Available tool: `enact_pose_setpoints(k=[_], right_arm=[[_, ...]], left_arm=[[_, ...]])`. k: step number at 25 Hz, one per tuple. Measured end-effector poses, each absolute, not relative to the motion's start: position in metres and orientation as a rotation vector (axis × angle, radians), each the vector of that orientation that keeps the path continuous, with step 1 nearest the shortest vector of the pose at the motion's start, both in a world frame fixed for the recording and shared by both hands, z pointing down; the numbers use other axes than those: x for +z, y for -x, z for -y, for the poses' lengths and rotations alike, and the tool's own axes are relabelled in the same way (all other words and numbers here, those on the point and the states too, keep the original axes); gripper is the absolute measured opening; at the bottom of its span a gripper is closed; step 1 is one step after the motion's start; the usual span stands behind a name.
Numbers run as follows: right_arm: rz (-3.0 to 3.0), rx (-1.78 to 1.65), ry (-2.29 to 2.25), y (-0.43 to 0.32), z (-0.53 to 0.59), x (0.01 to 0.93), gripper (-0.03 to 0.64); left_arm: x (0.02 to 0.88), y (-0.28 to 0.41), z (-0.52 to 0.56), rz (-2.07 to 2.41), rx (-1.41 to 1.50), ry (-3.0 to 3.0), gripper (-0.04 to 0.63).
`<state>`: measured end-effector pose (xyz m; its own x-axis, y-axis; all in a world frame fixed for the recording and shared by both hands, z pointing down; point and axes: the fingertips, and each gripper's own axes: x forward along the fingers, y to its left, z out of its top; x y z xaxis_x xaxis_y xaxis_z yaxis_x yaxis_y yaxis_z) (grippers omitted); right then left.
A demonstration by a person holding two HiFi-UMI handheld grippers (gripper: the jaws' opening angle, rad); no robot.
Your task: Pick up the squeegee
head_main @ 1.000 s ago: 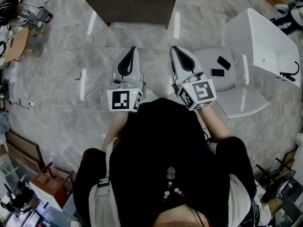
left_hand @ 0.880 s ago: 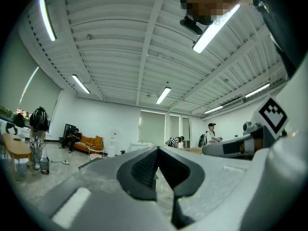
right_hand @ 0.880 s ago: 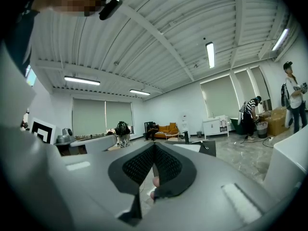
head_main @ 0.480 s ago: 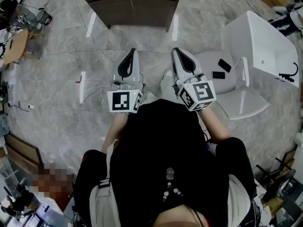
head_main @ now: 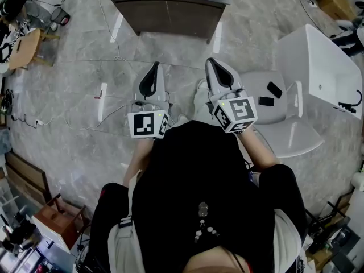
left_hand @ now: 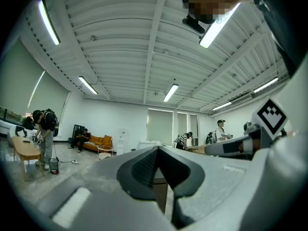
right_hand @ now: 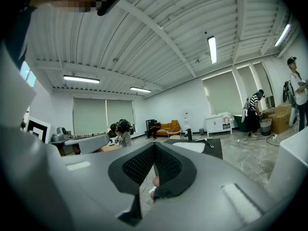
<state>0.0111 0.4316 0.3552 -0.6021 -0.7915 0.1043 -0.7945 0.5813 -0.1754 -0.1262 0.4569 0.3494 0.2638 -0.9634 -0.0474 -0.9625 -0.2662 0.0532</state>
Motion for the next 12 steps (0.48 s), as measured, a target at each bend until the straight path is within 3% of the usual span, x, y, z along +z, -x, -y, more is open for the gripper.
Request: enact_pose_setpoints(k=[12], right_arm=[[2.792,0.365,-1.307,-0.001,-0.344,0.365,0.002]], left_arm=[[0.351,0.127,-0.373,1.937,-0.095,-2.453,0.002]])
